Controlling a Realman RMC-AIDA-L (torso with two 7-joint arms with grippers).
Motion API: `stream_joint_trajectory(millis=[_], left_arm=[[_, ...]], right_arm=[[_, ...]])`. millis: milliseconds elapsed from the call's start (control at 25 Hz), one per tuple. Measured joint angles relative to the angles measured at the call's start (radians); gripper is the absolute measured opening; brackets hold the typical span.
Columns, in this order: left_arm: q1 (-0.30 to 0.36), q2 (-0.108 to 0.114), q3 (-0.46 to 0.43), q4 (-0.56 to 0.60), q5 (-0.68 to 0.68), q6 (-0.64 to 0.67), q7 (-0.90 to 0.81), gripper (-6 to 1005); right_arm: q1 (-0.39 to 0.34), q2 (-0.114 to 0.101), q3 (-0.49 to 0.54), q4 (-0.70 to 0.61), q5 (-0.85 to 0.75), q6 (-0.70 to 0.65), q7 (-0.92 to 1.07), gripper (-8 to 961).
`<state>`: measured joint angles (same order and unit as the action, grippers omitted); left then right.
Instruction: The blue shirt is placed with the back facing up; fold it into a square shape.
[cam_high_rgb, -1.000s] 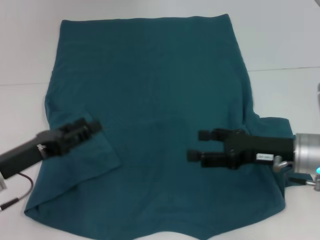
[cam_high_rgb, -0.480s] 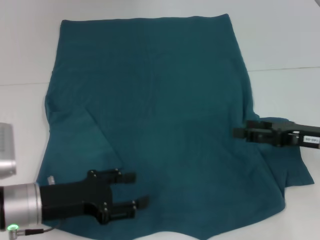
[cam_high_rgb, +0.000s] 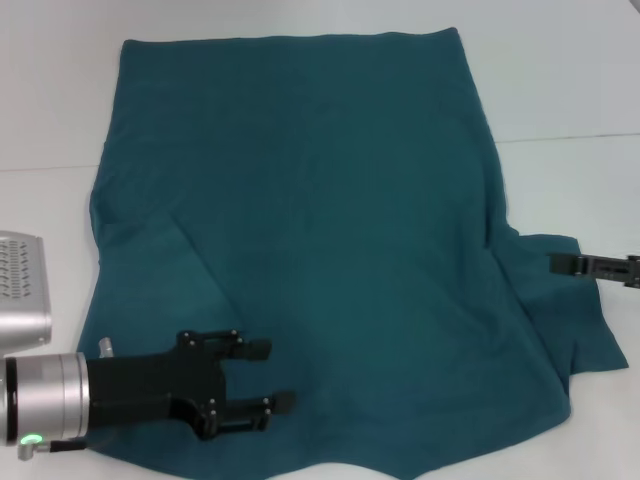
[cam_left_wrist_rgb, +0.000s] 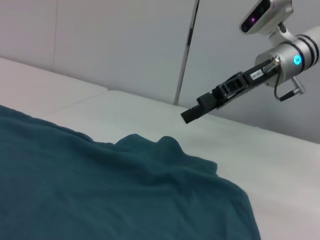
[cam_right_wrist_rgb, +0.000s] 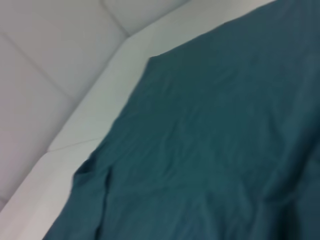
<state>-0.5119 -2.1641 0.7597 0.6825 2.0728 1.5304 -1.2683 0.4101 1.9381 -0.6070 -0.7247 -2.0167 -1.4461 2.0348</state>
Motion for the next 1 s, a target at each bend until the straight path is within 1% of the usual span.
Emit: stream_joint_trajectory(millis=[160,360,560,800,880,1000], left_arm=[[-0.005,0.001,0.014,0.009,0.001,-0.004,-0.001,705],[-0.007,-0.001,0.02,0.007,0.001,-0.006,-0.004,705],[-0.01,-0.001,0.025,0.003,0.001,-0.005,-0.007,705],[-0.011,0.0,0.026,0.002,0.001,-0.008,-0.008,705],[-0.011,0.0,0.026,0.003,0.001,-0.009,-0.008,705],[-0.011,0.0,0.026,0.002,0.001,-0.009,-0.008,705]], right_arm=[[-0.001,-0.007,0.048,-0.001,-0.071,0.019,0.052,923],[0.014,-0.006,0.051,0.005,-0.153,0.095,0.118,923],[0.039,0.004,0.044,0.01,-0.224,0.162,0.177,923],[0.051,0.014,0.041,0.011,-0.242,0.2,0.187,922],[0.056,0.02,0.039,0.011,-0.243,0.215,0.185,922],[0.062,0.036,0.03,0.011,-0.243,0.246,0.181,922]])
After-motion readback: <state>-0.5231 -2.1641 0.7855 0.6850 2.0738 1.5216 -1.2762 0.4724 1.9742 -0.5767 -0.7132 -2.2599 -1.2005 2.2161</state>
